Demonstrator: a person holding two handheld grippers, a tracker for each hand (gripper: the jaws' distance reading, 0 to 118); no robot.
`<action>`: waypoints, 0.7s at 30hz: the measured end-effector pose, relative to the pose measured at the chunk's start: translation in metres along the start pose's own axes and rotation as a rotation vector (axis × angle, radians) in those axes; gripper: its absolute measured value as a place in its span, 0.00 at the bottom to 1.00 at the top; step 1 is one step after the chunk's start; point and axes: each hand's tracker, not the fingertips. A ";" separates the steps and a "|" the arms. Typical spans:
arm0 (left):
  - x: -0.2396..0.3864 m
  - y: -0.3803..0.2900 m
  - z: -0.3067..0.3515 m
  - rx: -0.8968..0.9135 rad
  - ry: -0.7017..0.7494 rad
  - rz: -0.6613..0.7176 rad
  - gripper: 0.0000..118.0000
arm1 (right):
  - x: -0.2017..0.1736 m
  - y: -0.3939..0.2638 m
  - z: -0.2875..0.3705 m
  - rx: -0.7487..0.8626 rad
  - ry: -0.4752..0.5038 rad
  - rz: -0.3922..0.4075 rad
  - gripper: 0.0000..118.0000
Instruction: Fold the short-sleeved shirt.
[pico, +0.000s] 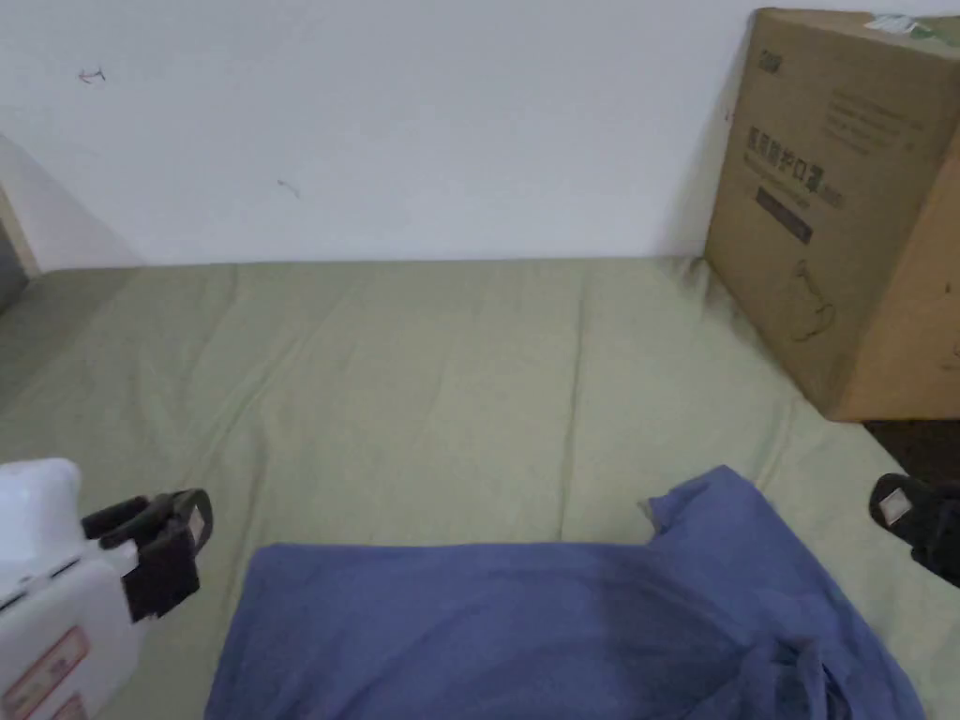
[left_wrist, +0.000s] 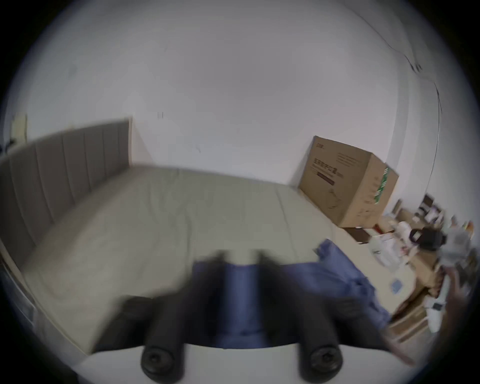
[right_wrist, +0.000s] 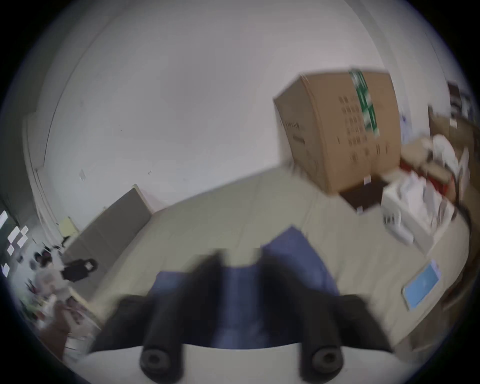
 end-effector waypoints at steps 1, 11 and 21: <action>0.003 0.004 -0.013 -0.019 0.051 -0.052 0.00 | -0.009 0.002 -0.011 0.011 -0.058 0.015 0.02; -0.081 -0.023 -0.242 -0.635 -0.005 0.028 0.00 | 0.004 0.005 -0.093 -0.176 0.102 -0.119 0.02; -0.096 -0.114 -0.347 -0.843 0.060 -0.032 0.99 | 0.035 -0.028 -0.123 -0.360 0.061 -0.196 0.02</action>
